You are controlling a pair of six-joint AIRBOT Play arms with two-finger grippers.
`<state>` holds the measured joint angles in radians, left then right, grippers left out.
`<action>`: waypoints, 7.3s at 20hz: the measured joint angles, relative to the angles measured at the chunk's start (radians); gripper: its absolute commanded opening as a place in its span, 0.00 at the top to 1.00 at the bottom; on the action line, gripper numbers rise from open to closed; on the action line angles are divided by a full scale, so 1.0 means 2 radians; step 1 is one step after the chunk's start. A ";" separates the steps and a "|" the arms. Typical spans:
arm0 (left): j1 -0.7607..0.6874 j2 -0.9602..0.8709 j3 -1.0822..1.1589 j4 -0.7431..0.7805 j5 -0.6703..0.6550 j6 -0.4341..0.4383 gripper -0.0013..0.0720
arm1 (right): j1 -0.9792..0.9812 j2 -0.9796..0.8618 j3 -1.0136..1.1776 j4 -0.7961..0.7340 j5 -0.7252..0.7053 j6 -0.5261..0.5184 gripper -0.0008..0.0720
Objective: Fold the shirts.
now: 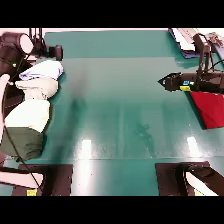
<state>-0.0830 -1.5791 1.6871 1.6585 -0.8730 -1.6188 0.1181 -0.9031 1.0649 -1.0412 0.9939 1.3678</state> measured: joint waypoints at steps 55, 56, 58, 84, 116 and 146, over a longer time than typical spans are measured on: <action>-0.163 0.062 -0.304 -0.314 0.025 0.091 0.23 | -0.082 0.004 0.244 0.014 0.137 0.000 0.96; -0.169 0.053 -0.307 -0.323 0.043 0.093 0.24 | -0.082 0.004 0.243 0.014 0.137 0.000 0.96; -0.172 0.043 -0.310 -0.335 0.072 0.093 0.72 | -0.084 0.006 0.232 0.014 0.137 0.000 0.96; -0.114 0.052 -0.244 -0.314 -0.023 0.094 0.95 | -0.062 -0.180 -0.156 0.086 -0.025 -0.022 0.96; -0.262 0.274 -0.327 -0.294 -0.179 0.113 0.15 | -0.153 0.027 -0.002 -0.043 0.179 0.000 0.96; -0.046 -0.019 -0.223 -0.305 -0.154 0.085 0.82 | -0.153 0.027 -0.009 -0.039 0.153 0.000 0.96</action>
<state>-0.1749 -1.6169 1.2404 1.0477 -1.1805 -1.4490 -0.1871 -0.8490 1.0470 -1.1194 1.2995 1.3678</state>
